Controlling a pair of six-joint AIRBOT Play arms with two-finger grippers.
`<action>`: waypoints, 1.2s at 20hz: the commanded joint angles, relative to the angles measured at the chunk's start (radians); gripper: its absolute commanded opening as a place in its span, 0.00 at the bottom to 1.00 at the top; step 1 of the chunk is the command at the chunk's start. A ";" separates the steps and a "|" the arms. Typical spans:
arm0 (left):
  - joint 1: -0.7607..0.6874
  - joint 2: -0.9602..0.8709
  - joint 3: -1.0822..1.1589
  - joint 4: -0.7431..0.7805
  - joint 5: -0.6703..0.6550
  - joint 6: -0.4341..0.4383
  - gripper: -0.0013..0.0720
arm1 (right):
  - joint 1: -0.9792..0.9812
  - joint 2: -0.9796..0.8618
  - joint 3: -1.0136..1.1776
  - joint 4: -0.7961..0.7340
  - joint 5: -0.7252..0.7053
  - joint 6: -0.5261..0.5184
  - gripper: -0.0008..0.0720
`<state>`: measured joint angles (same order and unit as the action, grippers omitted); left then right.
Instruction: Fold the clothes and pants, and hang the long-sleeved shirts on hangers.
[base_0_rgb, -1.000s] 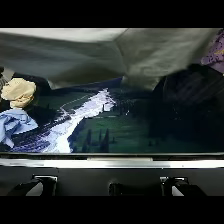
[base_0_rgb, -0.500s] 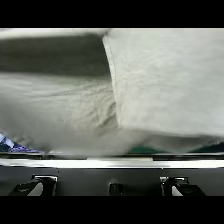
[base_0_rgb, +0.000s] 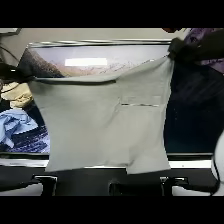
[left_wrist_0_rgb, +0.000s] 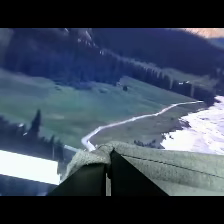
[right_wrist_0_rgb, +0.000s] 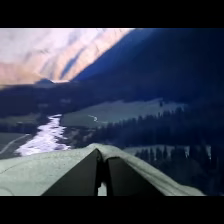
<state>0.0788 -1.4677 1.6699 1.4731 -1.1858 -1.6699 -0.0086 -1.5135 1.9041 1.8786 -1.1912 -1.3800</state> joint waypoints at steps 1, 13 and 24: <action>-0.026 -0.262 0.001 -0.006 0.217 0.010 0.04 | 0.001 -0.246 -0.023 0.006 0.185 -0.023 0.06; -0.022 -0.409 0.099 -0.006 0.069 0.010 0.04 | 0.001 -0.387 -0.017 -0.210 0.182 -0.015 0.06; -0.059 -0.421 0.042 -0.008 -0.190 -0.010 0.04 | 0.000 -0.378 -0.021 -0.290 -0.063 -0.015 0.06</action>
<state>0.0315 -1.8835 1.7344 1.4651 -1.3396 -1.6680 -0.0086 -1.8904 1.8832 1.6073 -1.1992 -1.3949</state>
